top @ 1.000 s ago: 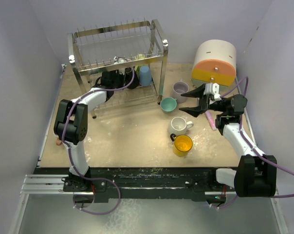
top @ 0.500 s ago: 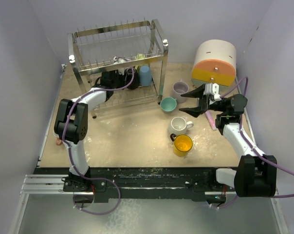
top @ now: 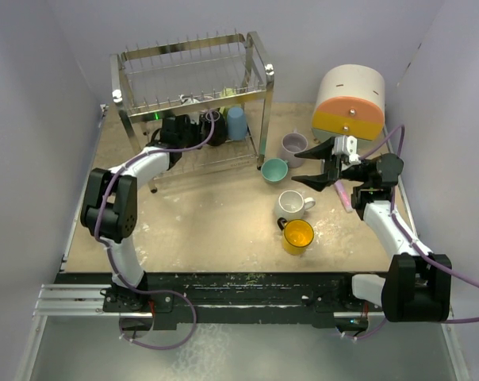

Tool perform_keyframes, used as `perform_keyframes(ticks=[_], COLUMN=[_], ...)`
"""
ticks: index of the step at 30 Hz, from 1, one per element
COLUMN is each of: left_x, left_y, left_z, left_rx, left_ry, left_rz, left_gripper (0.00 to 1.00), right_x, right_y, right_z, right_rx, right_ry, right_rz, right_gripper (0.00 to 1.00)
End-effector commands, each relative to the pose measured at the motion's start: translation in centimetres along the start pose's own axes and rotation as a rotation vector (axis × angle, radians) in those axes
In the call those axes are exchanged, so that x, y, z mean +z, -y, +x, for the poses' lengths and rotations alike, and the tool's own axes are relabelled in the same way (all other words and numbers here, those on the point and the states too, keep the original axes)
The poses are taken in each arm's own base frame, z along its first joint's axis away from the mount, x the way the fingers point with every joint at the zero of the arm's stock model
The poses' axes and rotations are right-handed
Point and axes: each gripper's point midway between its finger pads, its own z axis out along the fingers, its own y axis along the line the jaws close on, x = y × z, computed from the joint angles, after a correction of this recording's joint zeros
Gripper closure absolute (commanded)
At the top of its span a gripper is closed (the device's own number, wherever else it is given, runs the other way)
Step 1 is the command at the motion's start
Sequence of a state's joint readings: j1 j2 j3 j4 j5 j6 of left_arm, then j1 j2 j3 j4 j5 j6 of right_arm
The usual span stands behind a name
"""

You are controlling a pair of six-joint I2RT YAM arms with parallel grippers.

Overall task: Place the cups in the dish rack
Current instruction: Turn the cup upside down in the dish rack, then adjust the cup in the dish rack.

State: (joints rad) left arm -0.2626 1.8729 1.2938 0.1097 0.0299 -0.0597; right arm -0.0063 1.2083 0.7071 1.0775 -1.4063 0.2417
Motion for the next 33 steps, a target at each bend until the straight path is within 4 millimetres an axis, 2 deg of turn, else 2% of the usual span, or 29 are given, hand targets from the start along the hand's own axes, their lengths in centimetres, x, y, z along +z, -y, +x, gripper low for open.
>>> perform_keyframes(ticks=[1,5,10,15,19,29,33], left_x=[-2.3,-2.6,-1.9,-0.3,0.6,2.3,3.2], left_y=[0.6,0.3,-0.2,-0.7,-1.1,-2.8,-2.7], left_z=[-2.8,-2.0,-1.0,-0.3,-0.4,-2.0,-2.3], left_rx=[-0.058,-0.069,-0.067,-0.065,-0.066,-0.041,-0.031], left_ry=[0.071,0.051,0.026,0.001,-0.001,0.021,0.013], left_rz=[0.013,-0.006,-0.028,-0.038,-0.045,-0.096,-0.081], left_gripper=[0.58,0.74,0.80,0.87,0.88,0.88,0.88], right_x=[0.2,0.2,0.2,0.2,0.2,0.2,0.2], right_y=[0.1,0.1,0.0,0.0,0.1,0.1,0.1], right_z=[-2.5,-2.5,-2.5,-2.5,-2.5,-2.4,-2.3], right_rx=[-0.100,-0.101,-0.100,-0.103,-0.101,-0.098,-0.097], right_ry=[0.013,0.013,0.013,0.013,0.012,0.011,0.011], right_rz=[-0.016,-0.017,-0.018,-0.017,-0.017,-0.017,-0.017], right_gripper=[0.36,0.36,0.36,0.36,0.36,0.36,0.36])
